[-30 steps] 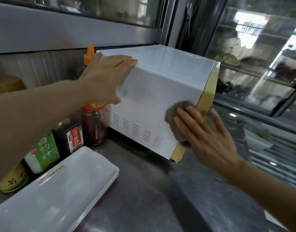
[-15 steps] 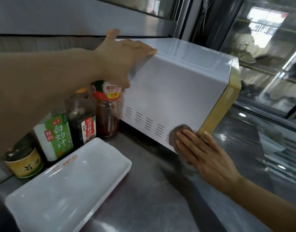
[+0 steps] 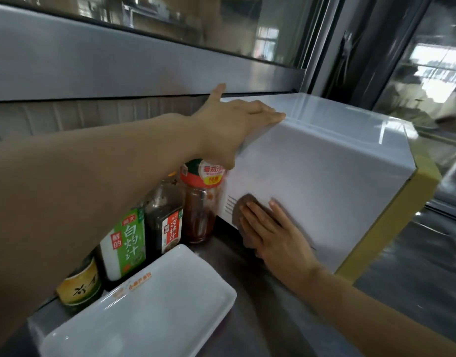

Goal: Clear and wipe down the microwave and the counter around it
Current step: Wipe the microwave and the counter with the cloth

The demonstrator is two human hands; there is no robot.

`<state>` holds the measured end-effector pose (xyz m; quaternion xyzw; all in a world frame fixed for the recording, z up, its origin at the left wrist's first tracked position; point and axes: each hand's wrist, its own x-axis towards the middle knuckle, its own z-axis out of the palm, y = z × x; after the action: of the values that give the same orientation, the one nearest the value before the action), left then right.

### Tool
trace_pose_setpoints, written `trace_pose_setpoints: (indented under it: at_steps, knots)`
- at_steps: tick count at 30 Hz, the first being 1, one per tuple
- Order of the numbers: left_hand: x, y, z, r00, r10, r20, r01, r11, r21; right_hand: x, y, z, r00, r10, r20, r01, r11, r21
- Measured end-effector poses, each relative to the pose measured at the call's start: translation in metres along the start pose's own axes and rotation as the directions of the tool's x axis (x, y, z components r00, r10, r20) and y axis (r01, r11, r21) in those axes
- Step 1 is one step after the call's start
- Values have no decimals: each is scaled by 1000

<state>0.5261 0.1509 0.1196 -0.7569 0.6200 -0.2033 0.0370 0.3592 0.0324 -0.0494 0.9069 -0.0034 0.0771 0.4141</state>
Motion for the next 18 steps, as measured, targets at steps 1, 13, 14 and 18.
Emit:
trace_pose_setpoints:
  at_steps: [1,13,14,18]
  knots:
    - [0,0,-2,1000,0,11,0,1000,1,-15,4,-2,1000,22,1,-22,1000,1]
    - [-2,-5,-4,1000,16,6,-16,998,59,39,15,-19,996,66,-59,-66,998,2]
    - [-2,-5,-3,1000,16,-9,-16,998,64,43,13,-16,996,76,-48,-76,997,11]
    - [-3,-1,-2,1000,5,10,-5,998,62,30,6,-6,998,-66,10,66,998,24]
